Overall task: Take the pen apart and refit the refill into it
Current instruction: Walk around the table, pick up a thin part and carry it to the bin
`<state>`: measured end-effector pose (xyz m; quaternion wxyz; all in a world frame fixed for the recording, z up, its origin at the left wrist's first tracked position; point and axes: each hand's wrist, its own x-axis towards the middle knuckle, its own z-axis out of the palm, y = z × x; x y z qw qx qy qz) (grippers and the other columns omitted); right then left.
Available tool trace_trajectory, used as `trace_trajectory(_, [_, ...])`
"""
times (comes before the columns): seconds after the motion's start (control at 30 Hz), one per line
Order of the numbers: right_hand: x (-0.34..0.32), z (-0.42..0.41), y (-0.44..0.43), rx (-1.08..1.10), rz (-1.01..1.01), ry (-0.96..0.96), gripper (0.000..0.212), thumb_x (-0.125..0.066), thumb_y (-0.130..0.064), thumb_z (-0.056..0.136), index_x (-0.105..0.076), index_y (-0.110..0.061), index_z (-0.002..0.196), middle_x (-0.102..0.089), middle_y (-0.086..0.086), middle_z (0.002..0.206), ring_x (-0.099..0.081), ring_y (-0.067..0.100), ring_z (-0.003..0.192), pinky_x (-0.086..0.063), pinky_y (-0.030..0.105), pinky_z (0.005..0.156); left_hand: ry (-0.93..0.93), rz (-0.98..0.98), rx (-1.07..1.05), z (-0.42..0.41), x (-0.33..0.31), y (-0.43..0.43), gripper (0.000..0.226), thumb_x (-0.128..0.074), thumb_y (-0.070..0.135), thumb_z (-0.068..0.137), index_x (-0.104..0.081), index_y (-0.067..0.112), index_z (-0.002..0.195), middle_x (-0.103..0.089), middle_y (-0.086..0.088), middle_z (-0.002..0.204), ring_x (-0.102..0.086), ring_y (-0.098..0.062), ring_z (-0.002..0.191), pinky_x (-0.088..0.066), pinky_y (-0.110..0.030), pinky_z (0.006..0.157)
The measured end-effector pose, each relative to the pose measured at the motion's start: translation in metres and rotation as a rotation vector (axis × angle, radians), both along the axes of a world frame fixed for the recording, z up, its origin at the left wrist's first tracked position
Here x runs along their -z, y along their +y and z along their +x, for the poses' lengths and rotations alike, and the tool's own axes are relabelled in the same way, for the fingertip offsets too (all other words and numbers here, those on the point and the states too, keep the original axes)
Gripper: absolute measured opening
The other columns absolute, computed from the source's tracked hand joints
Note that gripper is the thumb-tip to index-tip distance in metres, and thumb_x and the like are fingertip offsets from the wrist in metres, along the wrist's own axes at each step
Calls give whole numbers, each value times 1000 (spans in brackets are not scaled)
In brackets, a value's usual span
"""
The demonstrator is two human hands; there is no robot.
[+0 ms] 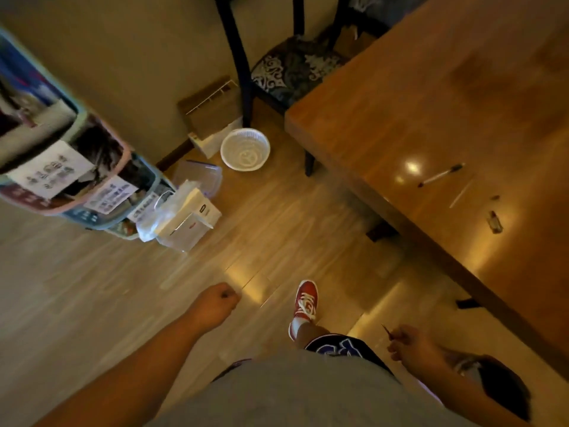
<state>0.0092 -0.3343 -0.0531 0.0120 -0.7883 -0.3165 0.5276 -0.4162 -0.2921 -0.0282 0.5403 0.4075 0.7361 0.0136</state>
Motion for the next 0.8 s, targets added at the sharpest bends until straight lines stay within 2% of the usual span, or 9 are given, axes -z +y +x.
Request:
trace_trajectory(0.13, [0,19,64,-32,-1,28,20,-51,5,90,-61,-9,80,-66,20,78,-61,26,65,-46,30,55,23,-60,45,26,0,49,20,-56,35,92,-64,18,86,-70,-9,91,-68,-28,84,-51,-30,68])
trace_trajectory(0.3, [-20,13,149,-90,105,59,15,-56,-5,89,-64,-17,85,-70,7,81,-67,22,71,-47,26,58,120,-121,148,28,0,93,26,-54,38,93,-63,15,86,-70,-10,92,-66,-27,86,-49,-33,75])
trace_trajectory(0.4, [-30,5,189,-84,170,89,16,-56,-1,90,-64,-14,83,-68,12,82,-64,21,69,-51,29,61,155,-157,169,29,0,122,25,-57,35,93,-60,13,80,-69,-16,95,-65,-29,87,-50,-35,80])
trace_trajectory(0.47, [-41,4,210,-109,187,100,12,-56,-4,91,-66,-11,88,-68,13,82,-63,21,70,-49,29,62,160,-164,191,35,-3,149,24,-57,33,93,-62,11,83,-69,-18,97,-63,-29,88,-51,-37,82])
trace_trajectory(0.53, [-52,5,226,-174,185,143,14,-57,-5,91,-67,-13,86,-69,12,83,-63,20,74,-50,29,64,152,-141,231,48,-9,181,26,-59,32,92,-65,8,87,-70,-18,97,-62,-26,83,-48,-33,74])
trace_trajectory(0.63, [-71,10,244,-226,169,219,17,-60,-7,88,-65,-21,80,-67,7,84,-64,20,78,-54,37,76,99,-28,340,79,-23,241,25,-60,29,91,-67,5,89,-70,-13,91,-61,-21,82,-43,-26,70])
trace_trajectory(0.7, [-83,19,255,-198,164,223,13,-61,-11,88,-66,-21,83,-68,2,85,-65,17,79,-55,35,77,34,48,440,106,-35,284,19,-60,31,91,-68,13,89,-69,-4,89,-62,-16,84,-43,-21,69])
trace_trajectory(0.8, [-102,36,269,-65,166,188,12,-60,-16,90,-67,-24,85,-69,0,88,-67,19,83,-55,29,73,-76,125,633,151,-51,342,10,-59,39,90,-65,31,90,-68,9,86,-63,-5,82,-49,-23,70])
